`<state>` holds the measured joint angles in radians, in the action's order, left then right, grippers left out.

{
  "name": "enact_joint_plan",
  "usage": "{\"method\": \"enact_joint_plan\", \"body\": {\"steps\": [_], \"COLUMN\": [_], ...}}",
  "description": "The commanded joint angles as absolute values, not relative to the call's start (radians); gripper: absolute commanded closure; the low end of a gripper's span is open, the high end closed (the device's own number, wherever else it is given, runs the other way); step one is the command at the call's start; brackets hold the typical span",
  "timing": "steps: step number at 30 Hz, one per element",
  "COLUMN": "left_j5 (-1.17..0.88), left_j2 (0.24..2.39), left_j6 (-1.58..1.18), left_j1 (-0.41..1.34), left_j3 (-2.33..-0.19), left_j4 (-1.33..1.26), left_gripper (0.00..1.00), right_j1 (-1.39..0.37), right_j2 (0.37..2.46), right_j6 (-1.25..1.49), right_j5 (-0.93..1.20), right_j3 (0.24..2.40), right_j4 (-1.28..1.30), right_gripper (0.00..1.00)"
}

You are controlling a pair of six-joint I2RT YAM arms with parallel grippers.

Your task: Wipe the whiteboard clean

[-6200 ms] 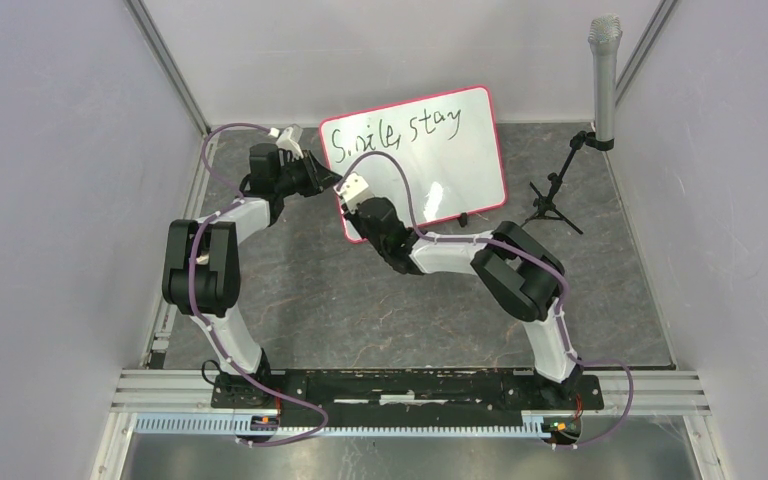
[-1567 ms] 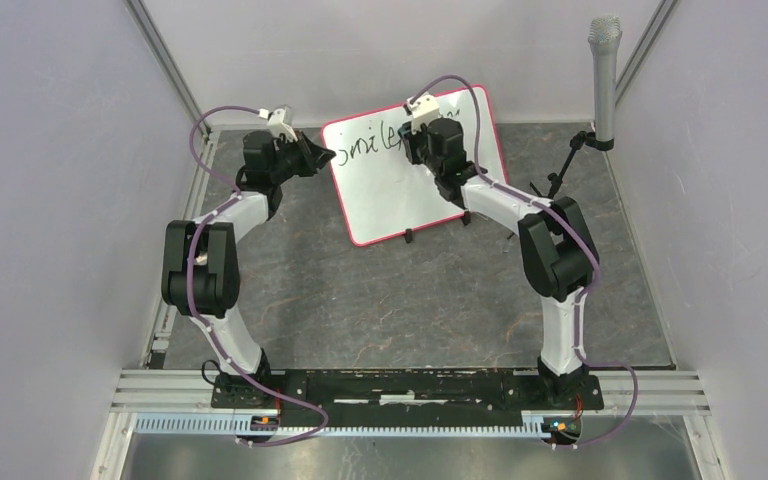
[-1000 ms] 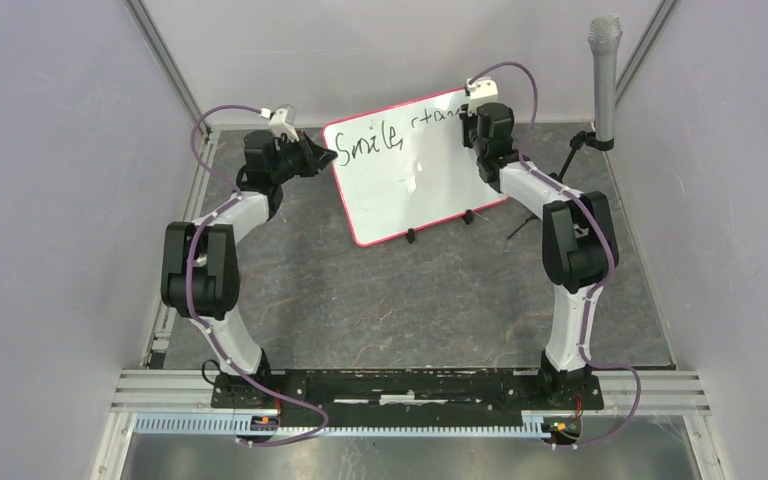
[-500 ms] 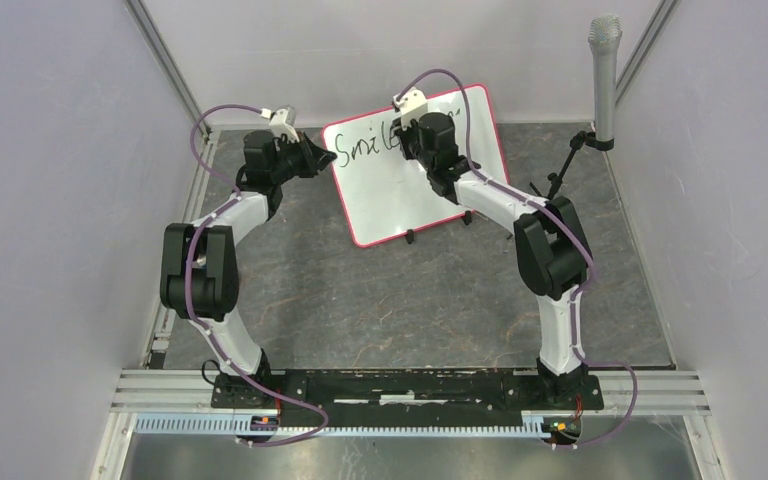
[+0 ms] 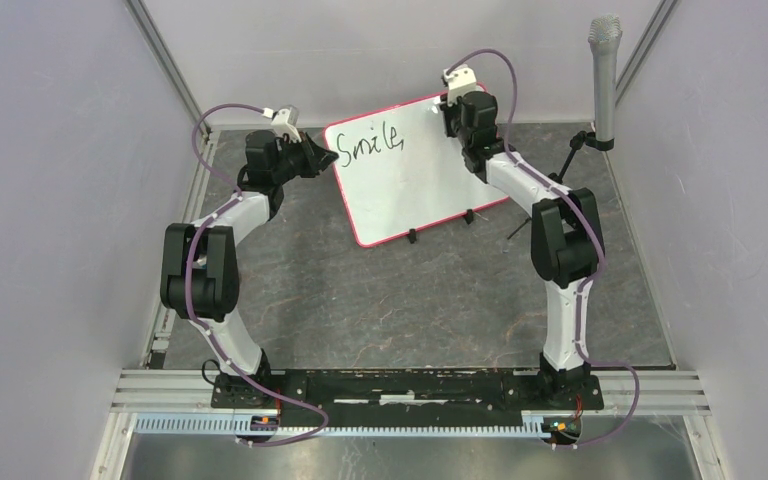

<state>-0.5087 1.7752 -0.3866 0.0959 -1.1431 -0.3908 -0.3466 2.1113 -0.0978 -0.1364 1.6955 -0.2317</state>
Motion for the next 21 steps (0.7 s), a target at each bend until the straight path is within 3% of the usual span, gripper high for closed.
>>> {"method": "enact_joint_plan", "body": {"steps": [1, 11, 21], "left_j5": [-0.491, -0.487, -0.492], "left_j2": [1.741, 1.741, 1.739], "left_j6": [-0.295, -0.289, -0.291], "left_j1": [0.114, 0.114, 0.114], "left_j3": [-1.143, -1.144, -1.146], "left_j4": [-0.396, -0.391, -0.389], "left_gripper": [0.98, 0.98, 0.98], "right_j1": [-0.296, -0.263, -0.321], "right_j2": [2.15, 2.147, 2.125], "right_j6": [-0.104, -0.091, -0.073], "right_j5": [-0.184, -0.211, -0.11], "right_j3": [1.726, 1.724, 1.694], "right_j4": [-0.183, -0.176, -0.197], "right_gripper": [1.0, 1.0, 1.0]}}
